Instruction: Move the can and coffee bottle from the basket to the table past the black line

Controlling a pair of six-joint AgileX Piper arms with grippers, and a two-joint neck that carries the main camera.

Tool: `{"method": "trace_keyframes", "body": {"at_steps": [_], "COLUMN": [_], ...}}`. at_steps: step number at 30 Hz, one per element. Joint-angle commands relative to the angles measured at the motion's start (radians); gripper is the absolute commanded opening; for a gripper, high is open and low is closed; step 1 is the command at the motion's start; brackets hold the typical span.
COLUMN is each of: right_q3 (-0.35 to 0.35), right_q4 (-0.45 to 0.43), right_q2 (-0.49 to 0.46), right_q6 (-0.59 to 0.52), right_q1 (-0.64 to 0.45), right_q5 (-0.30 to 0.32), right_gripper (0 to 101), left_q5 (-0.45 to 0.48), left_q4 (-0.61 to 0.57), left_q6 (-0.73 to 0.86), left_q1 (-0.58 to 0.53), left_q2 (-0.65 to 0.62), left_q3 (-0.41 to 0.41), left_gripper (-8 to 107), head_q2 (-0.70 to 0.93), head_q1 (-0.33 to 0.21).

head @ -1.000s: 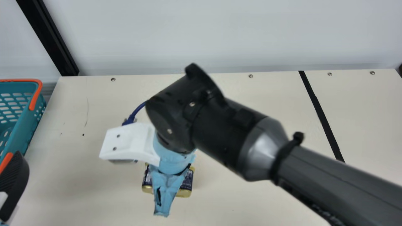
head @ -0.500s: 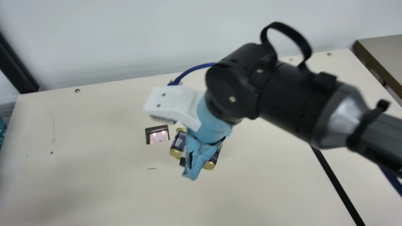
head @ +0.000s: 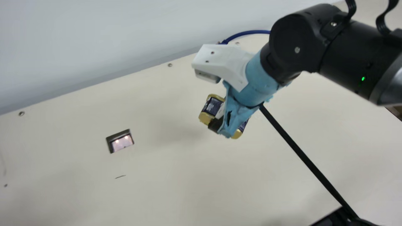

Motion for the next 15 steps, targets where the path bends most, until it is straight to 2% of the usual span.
{"method": "trace_keyframes", "body": {"at_steps": [1, 15], "right_q3": [0.007, 0.009], "right_q4": [0.021, 0.154], "right_q2": [-0.017, -0.044], "right_q6": [-0.038, -0.263], "right_q1": [-0.133, -0.559], "right_q5": [0.006, 0.05], "right_gripper": [0, 0], "left_q5": [0.0, 0.0], "left_q4": [0.0, 0.0], "left_q6": [0.0, 0.0], "left_q1": [0.0, 0.0], "left_q2": [0.0, 0.0], "left_q3": [0.0, 0.0], "left_gripper": [90, 90], "head_q2": [-0.042, -0.227], "head_q1": [-0.019, -0.056]}}
